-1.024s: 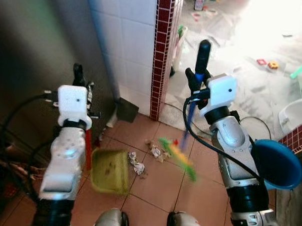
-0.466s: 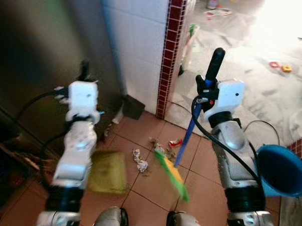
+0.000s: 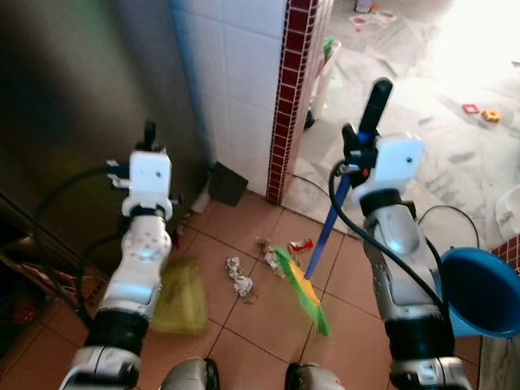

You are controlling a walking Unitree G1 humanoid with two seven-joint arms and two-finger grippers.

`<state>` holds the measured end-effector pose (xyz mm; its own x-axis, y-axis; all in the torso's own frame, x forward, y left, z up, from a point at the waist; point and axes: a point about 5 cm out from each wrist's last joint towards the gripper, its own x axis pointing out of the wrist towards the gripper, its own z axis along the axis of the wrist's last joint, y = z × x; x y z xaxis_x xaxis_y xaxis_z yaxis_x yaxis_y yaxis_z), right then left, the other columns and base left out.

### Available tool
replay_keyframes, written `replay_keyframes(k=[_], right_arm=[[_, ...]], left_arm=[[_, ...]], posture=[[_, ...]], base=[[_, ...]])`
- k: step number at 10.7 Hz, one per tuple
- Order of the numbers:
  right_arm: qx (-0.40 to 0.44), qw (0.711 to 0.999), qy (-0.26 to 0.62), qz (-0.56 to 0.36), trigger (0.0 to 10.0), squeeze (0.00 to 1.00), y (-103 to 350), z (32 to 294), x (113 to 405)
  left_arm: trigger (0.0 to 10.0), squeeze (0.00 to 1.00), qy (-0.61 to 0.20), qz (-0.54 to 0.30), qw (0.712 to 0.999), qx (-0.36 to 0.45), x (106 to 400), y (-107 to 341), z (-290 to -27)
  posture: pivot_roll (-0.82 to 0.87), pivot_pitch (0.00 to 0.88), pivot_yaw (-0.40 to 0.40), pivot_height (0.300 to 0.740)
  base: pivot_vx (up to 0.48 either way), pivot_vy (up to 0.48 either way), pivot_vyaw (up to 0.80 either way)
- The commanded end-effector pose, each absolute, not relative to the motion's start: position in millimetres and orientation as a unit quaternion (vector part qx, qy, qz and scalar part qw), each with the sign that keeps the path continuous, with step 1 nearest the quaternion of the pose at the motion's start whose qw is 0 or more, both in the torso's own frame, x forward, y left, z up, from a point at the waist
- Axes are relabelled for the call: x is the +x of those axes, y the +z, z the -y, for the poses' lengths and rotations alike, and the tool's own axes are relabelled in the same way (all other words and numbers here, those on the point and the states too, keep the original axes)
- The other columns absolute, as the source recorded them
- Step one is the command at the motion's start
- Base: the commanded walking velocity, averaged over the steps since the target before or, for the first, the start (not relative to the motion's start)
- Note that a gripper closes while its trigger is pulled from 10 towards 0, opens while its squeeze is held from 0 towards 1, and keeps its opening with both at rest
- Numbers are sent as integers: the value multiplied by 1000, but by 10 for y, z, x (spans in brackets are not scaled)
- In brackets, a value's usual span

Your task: Sweep floor

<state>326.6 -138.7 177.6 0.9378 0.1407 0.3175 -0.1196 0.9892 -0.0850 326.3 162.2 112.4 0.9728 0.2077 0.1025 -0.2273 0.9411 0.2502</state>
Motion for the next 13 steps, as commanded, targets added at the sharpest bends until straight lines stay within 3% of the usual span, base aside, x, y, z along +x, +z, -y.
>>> replay_keyframes(k=[1,8,11,13], right_arm=[[-19,978,60,197,10000,0,1892,1348,3320],[135,979,80,129,10000,0,1619,1032,3459],[288,937,165,110,10000,0,1924,926,3544],[231,938,209,152,10000,0,2189,937,3572]], left_arm=[[10000,0,118,53,987,91,3349,1115,-1559],[10000,0,28,-13,998,-57,3314,680,-1027],[10000,0,-4,-27,997,-74,3348,667,-979],[10000,0,-31,-32,996,-78,3359,670,-946]], posture=[[-124,102,30,740],[-148,53,51,740],[-153,50,54,740],[-154,53,52,740]], base=[[0,0,0],[0,0,0],[0,0,0],[0,0,0]])
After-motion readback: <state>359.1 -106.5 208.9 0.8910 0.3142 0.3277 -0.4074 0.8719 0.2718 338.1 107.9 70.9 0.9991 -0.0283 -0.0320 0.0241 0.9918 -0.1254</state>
